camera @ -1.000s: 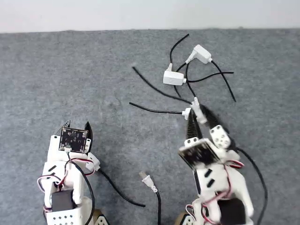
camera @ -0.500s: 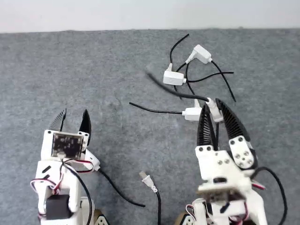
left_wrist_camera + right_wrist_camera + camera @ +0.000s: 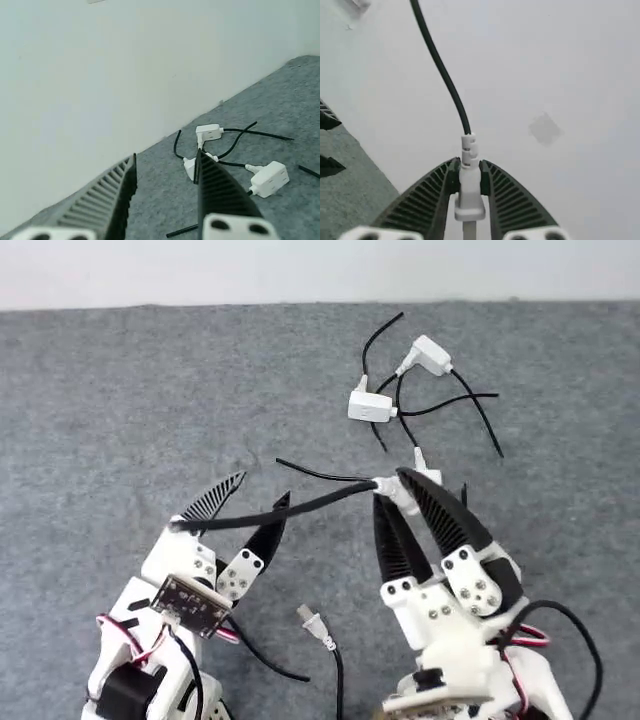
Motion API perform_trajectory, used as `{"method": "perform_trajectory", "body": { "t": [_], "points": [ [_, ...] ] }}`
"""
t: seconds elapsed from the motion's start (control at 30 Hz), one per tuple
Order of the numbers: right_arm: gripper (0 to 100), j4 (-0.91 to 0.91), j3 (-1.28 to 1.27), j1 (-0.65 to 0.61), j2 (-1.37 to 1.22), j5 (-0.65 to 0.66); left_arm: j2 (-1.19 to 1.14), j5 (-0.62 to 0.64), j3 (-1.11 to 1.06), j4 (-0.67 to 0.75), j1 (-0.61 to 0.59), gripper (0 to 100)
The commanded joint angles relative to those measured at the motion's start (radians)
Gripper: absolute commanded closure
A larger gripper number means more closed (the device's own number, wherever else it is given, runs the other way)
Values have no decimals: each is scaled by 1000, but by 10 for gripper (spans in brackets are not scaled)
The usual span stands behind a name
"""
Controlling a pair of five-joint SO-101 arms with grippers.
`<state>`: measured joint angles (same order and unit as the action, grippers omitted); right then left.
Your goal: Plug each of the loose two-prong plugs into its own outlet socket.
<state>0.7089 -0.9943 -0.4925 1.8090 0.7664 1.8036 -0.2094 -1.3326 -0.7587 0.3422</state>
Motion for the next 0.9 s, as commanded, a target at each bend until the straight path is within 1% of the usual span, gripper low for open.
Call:
{"method": "perform_trajectory", "body": {
  "t": [0.0,0.07,0.17,0.2,0.27,0.33,0.43,0.53,0.6,0.63,0.7,0.87],
  "points": [
    [991,-131,32,-19,-7,-247,15,-6,33,-2,18,820],
    [991,-222,32,-18,-8,-483,15,-5,33,0,28,820],
    [991,-231,6,-24,-25,-770,15,-5,64,2,28,820],
    [991,-226,-15,-25,-38,-833,15,-5,85,0,28,820],
    [991,-228,-61,-25,-51,-916,15,-5,134,-2,29,820],
    [991,-236,-98,-27,-53,-976,15,-5,185,-2,51,820],
    [991,-240,-95,-51,-48,-1062,15,-5,240,-2,153,820],
    [991,-257,-69,-142,-56,-1105,15,-11,252,-2,281,820],
    [991,-254,-57,-211,-58,-1102,15,-12,251,-2,330,820],
    [991,-252,-54,-236,-58,-1102,15,-12,251,-2,333,820],
    [991,-251,-48,-246,-58,-1102,15,-15,254,-2,331,819],
    [991,-183,-32,-249,-51,-1105,15,-98,251,-2,331,819]
  ]
}}
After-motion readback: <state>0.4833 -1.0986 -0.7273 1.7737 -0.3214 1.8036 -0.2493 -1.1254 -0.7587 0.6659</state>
